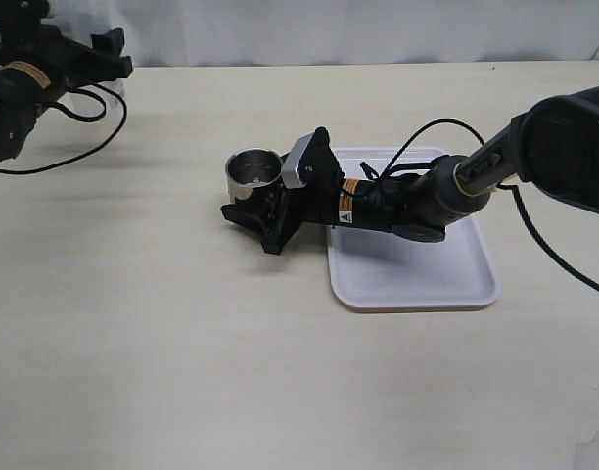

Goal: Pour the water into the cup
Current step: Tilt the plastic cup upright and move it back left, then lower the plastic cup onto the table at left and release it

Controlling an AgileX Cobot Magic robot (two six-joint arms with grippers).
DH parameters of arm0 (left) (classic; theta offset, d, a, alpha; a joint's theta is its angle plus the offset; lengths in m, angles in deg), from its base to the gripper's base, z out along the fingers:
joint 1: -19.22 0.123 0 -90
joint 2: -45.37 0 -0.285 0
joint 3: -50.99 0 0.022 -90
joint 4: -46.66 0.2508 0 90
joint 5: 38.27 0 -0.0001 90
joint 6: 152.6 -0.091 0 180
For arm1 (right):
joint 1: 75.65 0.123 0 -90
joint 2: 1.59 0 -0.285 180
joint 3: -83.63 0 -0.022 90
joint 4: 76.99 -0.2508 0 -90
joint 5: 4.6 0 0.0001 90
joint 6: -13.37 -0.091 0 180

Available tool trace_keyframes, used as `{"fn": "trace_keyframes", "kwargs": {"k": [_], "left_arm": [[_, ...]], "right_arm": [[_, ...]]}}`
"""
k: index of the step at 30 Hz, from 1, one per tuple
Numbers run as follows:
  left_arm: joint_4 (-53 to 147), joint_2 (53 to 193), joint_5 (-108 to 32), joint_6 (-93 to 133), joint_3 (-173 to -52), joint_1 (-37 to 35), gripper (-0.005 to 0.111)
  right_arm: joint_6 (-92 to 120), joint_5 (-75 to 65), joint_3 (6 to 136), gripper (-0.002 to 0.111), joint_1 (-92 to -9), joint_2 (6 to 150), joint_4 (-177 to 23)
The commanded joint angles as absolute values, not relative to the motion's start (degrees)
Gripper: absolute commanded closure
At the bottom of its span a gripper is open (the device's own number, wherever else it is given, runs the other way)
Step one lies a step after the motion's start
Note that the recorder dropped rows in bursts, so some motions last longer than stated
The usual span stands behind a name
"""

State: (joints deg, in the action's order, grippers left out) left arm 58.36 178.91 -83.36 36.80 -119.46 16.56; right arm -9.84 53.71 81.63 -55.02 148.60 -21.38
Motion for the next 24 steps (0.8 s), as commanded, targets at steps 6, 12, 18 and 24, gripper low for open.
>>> {"fn": "trace_keyframes", "kwargs": {"k": [6, 12, 18, 24], "left_arm": [[57.94, 181.65, -88.77, 37.99, -119.9, 19.55, 0.107], [57.94, 184.3, -90.96, 34.29, -120.04, 20.01, 0.107], [57.94, 185.74, -92.14, 33.3, -120.04, 20.01, 0.107], [57.94, 186.4, -92.61, 33.3, -120.04, 20.01, 0.107]], "right_arm": [[-9.82, 51.68, 81.72, 0.094, -55.12, 148.49, -21.09], [-9.82, 51.68, 81.72, 0.094, -55.12, 148.49, -21.09], [-9.82, 51.68, 81.72, 0.094, -55.12, 148.49, -21.09], [-9.82, 51.68, 81.72, 0.094, -55.12, 148.49, -21.09]]}}
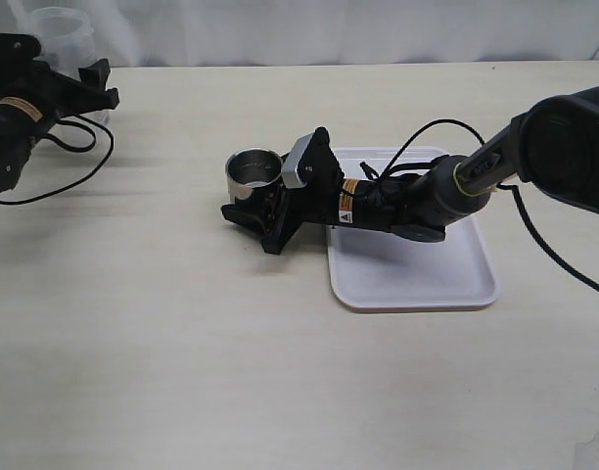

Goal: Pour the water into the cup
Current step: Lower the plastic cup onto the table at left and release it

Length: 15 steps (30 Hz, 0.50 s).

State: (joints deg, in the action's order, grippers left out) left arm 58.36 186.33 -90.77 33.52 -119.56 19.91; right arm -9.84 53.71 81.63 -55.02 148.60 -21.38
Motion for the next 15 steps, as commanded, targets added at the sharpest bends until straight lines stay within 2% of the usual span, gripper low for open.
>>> {"fn": "trace_keyframes", "kwargs": {"k": [1, 5, 8, 15], "left_arm": [[57.94, 186.4, -92.61, 33.3, -120.04, 20.01, 0.107], [57.94, 186.38, -92.61, 33.3, -120.04, 20.01, 0.105], [58.05, 186.38, -92.61, 33.3, -120.04, 20.01, 0.095], [58.05, 186.38, -92.18, 33.3, -120.04, 20.01, 0.049]], "right_arm": [[-9.82, 51.68, 81.72, 0.094, -55.12, 148.49, -21.09], [-9.82, 51.68, 81.72, 0.094, -55.12, 148.49, -21.09], [-9.82, 51.68, 81.72, 0.094, -55.12, 148.49, -21.09], [-9.82, 51.68, 81.72, 0.094, -55.12, 148.49, -21.09]]}}
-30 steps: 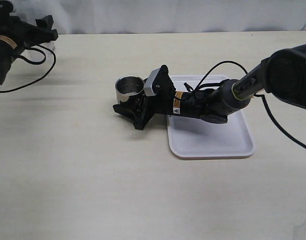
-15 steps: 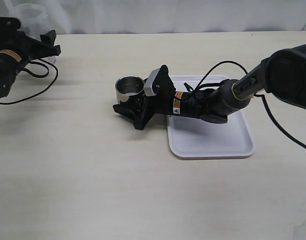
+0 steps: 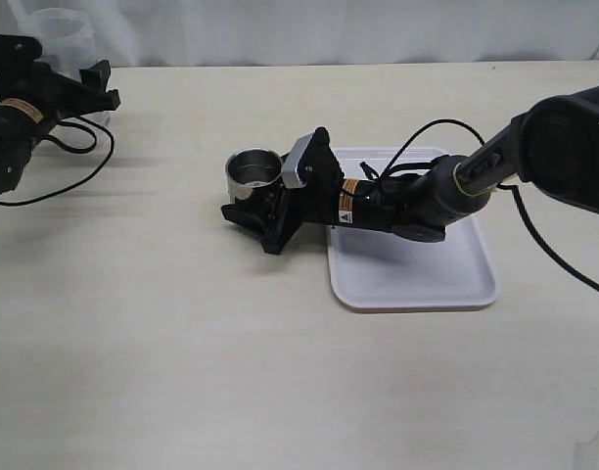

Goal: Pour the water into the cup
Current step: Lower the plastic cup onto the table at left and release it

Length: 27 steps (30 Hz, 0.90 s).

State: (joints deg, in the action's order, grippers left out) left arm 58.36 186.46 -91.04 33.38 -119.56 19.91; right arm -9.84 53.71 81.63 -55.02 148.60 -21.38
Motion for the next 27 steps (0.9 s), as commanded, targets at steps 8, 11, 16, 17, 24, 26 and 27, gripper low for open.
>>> {"fn": "trace_keyframes", "kwargs": {"k": [8, 11, 16, 17, 24, 26, 27], "left_arm": [[58.05, 186.38, -91.64, 33.3, -120.04, 20.01, 0.033], [58.05, 186.38, -91.33, 33.3, -120.04, 20.01, 0.033], [57.95, 186.38, -90.98, 33.3, -120.04, 20.01, 0.02], [57.95, 186.38, -90.98, 33.3, -120.04, 20.01, 0.013], [57.14, 186.26, -90.56, 33.3, -119.93, 20.01, 0.002], [57.36, 186.26, -90.51, 33.3, -119.35, 20.01, 0.002], [57.36, 186.15, -90.95, 33.3, -118.95, 20.01, 0.002]], "right_arm": [[-9.82, 51.68, 81.72, 0.094, -55.12, 148.49, -21.09], [-9.82, 51.68, 81.72, 0.094, -55.12, 148.49, -21.09], [-9.82, 51.68, 81.72, 0.094, -55.12, 148.49, -21.09], [-9.82, 51.68, 81.72, 0.094, -55.12, 148.49, -21.09], [-9.82, 51.68, 81.72, 0.094, -55.12, 148.49, -21.09], [-9.82, 51.68, 81.72, 0.094, -55.12, 148.49, -21.09], [-9.82, 51.68, 81.72, 0.094, -55.12, 148.49, -21.09]]}}
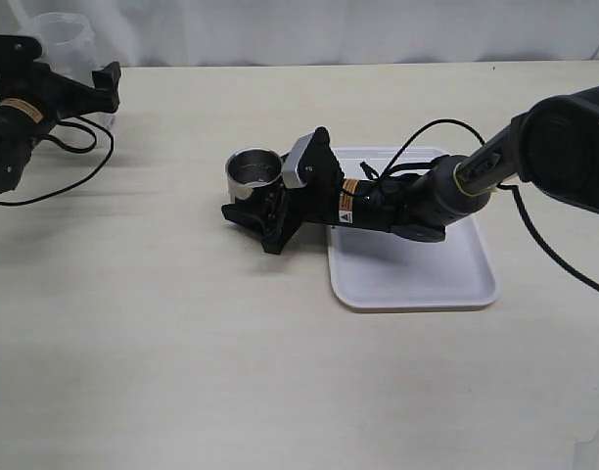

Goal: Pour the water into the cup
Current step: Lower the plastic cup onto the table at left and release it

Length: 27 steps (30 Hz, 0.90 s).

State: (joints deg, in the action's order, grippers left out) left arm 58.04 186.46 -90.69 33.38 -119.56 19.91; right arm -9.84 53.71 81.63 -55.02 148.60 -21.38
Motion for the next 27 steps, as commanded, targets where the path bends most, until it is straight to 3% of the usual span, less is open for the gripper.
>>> {"fn": "trace_keyframes", "kwargs": {"k": [1, 19, 27], "left_arm": [[57.36, 186.03, -91.46, 33.3, -118.28, 20.01, 0.002], [54.62, 173.38, -95.96, 28.62, -102.1, 20.01, 0.002], [54.62, 156.51, -93.39, 28.73, -90.62, 20.01, 0.002]], "right_arm": [[-9.82, 51.68, 81.72, 0.094, -55.12, 148.49, -21.09], [-9.82, 51.68, 81.72, 0.094, -55.12, 148.49, -21.09], [-9.93, 51.68, 81.72, 0.094, -55.12, 148.49, -21.07]]}}
